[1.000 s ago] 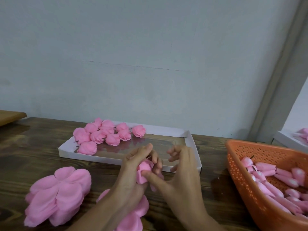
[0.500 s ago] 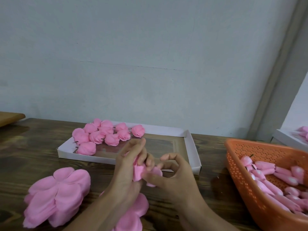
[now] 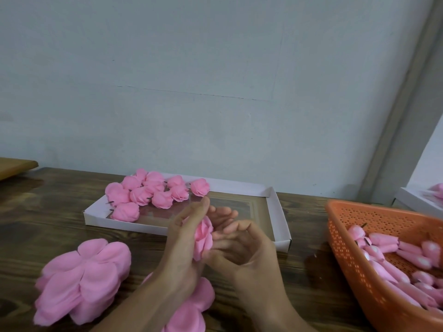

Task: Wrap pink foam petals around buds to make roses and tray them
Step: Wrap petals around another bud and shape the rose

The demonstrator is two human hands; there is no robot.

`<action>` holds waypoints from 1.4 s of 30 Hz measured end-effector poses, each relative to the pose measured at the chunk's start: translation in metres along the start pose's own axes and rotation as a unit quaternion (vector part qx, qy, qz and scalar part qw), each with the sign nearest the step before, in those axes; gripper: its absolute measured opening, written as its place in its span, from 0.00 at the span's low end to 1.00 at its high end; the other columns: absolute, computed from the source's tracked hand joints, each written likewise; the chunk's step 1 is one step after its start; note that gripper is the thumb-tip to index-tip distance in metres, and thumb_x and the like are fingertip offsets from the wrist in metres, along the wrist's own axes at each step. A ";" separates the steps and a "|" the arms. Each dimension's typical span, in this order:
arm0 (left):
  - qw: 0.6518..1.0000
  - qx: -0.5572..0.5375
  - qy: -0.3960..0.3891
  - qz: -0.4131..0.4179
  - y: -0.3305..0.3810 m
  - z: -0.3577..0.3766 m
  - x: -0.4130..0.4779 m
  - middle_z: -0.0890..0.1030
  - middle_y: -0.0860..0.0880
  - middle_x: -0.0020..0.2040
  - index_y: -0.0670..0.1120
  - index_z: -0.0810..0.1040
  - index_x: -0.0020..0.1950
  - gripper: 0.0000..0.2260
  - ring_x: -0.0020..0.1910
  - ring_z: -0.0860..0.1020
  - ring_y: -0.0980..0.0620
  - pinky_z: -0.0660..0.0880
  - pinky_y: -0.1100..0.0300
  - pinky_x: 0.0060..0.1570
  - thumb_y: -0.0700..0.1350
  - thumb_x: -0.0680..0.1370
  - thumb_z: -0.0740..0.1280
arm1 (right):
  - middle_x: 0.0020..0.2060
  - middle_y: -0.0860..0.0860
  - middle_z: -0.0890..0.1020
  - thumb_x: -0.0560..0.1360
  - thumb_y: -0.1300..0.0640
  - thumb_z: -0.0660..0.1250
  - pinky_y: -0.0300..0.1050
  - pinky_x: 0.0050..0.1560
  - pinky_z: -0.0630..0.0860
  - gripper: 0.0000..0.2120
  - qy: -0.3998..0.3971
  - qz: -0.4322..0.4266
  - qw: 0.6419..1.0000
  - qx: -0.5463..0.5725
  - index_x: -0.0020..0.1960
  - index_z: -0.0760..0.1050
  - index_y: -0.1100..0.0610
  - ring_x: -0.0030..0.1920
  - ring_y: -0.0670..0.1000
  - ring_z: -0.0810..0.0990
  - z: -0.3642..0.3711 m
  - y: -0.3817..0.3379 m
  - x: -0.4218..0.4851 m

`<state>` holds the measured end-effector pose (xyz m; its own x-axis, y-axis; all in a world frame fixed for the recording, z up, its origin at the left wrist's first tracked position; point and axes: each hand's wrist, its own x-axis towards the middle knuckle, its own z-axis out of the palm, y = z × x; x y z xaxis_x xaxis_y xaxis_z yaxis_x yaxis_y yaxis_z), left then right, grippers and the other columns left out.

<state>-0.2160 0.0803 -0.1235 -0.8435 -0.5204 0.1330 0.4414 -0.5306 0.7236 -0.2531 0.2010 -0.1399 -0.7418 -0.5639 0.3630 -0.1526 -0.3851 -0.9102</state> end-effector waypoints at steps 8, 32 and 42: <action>1.000 0.001 0.001 -0.007 -0.007 0.000 -0.004 0.83 0.42 0.41 0.45 0.78 0.37 0.17 0.52 0.86 0.39 0.84 0.50 0.42 0.56 0.71 0.78 | 0.47 0.46 0.88 0.64 0.63 0.82 0.41 0.51 0.82 0.19 -0.001 -0.105 0.978 -0.178 0.47 0.80 0.46 0.44 0.50 0.87 0.000 0.008 -0.004; 0.996 -0.068 0.021 -0.047 -0.012 0.003 -0.002 0.81 0.42 0.36 0.44 0.81 0.33 0.18 0.46 0.87 0.39 0.84 0.54 0.40 0.59 0.68 0.76 | 0.55 0.45 0.87 0.71 0.68 0.80 0.45 0.57 0.83 0.11 -0.016 -0.407 0.836 -0.369 0.51 0.87 0.57 0.59 0.43 0.85 -0.005 0.010 -0.005; 0.990 -0.086 -0.052 -0.093 -0.013 -0.004 -0.005 0.85 0.39 0.46 0.42 0.78 0.33 0.24 0.51 0.86 0.38 0.83 0.47 0.47 0.58 0.63 0.85 | 0.52 0.38 0.86 0.73 0.64 0.79 0.40 0.52 0.76 0.10 0.047 -0.413 0.788 -0.454 0.50 0.87 0.52 0.51 0.48 0.78 -0.002 0.004 -0.004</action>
<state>-0.2160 0.0865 -0.1364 -0.9385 -0.3351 0.0834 0.3128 -0.7225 0.6165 -0.2524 0.2034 -0.1452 -0.1828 -0.3206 0.9294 -0.9816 0.1129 -0.1542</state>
